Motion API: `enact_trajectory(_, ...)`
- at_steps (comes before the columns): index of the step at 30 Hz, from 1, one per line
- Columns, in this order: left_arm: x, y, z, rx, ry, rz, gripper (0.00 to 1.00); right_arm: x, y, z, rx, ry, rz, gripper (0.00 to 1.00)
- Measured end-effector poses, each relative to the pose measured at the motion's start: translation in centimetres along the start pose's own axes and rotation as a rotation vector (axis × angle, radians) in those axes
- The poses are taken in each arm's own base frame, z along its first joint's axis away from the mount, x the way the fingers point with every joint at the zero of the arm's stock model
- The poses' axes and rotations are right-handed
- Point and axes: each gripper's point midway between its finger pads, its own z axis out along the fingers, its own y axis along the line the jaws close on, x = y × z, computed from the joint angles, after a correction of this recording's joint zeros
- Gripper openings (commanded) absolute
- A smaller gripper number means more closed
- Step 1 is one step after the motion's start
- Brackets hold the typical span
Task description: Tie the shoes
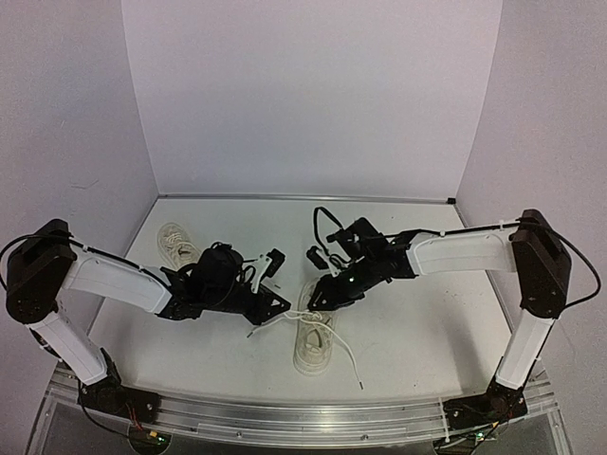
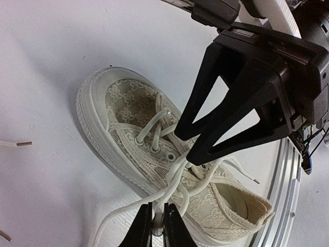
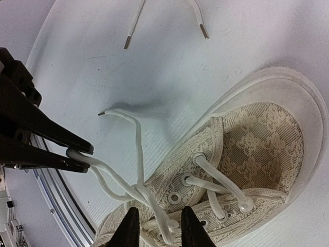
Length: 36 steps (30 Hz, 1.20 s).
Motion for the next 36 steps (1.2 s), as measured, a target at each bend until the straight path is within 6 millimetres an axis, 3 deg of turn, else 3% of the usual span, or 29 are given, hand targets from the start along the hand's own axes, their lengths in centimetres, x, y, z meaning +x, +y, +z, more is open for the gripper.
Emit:
enact_trajectory(6,0.2,0.2,0.1,-0.007,0.008,-0.008,0.07,0.3,-0.3,0.4,0.007,0.018,-0.005,0.19)
enact_trajectory(10,0.4,0.4,0.1,-0.012,0.017,-0.013,0.05,0.5,-0.4,0.6,0.01,0.029,-0.008,0.0)
enact_trajectory(18,0.6,0.7,0.1,-0.027,0.022,-0.019,0.0,0.7,-0.5,0.6,0.015,0.036,-0.008,0.0)
enact_trajectory(27,1.3,1.3,0.5,-0.05,0.041,-0.035,0.0,0.6,-0.1,-0.7,0.014,-0.002,0.003,0.0)
enact_trajectory(36,1.4,2.3,0.7,-0.109,0.06,-0.06,0.02,1.3,-0.5,-0.7,0.01,-0.023,0.036,0.0)
